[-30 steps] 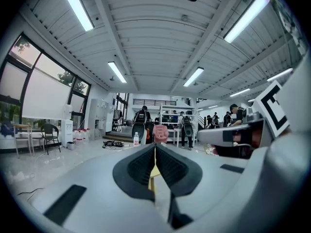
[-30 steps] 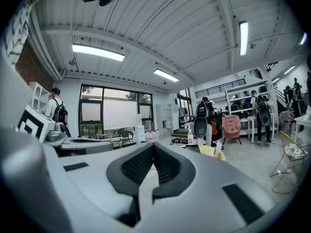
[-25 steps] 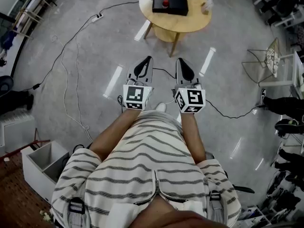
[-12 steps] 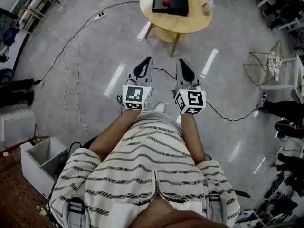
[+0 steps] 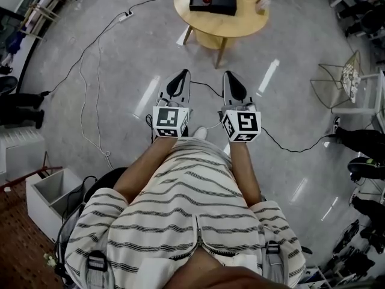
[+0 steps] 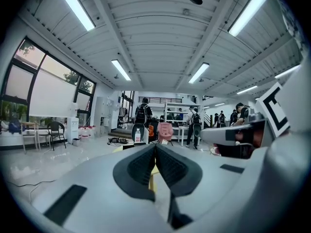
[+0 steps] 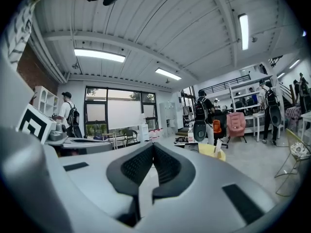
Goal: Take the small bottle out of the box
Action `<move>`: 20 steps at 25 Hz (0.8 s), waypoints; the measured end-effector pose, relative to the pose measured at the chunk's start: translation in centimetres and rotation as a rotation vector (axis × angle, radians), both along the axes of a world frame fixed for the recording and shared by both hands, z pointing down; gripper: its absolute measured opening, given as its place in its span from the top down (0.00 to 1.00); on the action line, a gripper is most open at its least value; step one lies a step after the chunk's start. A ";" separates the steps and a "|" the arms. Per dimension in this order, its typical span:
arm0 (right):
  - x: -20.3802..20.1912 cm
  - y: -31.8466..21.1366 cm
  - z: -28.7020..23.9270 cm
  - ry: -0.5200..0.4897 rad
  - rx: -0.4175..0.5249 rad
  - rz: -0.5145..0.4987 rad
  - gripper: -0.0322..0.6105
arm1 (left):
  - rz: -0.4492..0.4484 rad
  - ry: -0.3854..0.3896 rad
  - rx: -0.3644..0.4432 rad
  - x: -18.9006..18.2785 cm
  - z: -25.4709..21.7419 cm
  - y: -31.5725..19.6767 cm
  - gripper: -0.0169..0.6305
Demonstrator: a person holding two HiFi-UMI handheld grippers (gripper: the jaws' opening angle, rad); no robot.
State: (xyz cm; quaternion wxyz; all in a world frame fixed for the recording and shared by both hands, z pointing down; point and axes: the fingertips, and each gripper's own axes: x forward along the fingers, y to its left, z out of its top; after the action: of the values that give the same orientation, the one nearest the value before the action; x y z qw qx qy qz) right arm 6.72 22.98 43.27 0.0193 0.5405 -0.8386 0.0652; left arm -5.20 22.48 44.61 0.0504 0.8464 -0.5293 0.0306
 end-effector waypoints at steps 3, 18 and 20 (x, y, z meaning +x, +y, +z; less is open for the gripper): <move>0.8 -0.3 0.6 -0.011 -0.009 -0.001 0.93 | 0.000 -0.016 0.005 0.8 0.3 -0.1 0.94; -0.2 -7.2 1.8 0.016 -0.017 -0.012 0.93 | 0.009 -0.023 0.000 0.5 1.7 -7.1 0.94; -0.1 -9.0 1.9 0.016 -0.019 -0.004 0.93 | 0.026 -0.027 -0.001 0.7 1.8 -8.9 0.94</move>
State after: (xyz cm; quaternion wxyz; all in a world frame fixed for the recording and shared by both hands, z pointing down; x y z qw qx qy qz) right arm 6.62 13.96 45.13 0.0314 0.5393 -0.8387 0.0686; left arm -4.49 13.56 46.38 0.0432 0.8526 -0.5190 0.0428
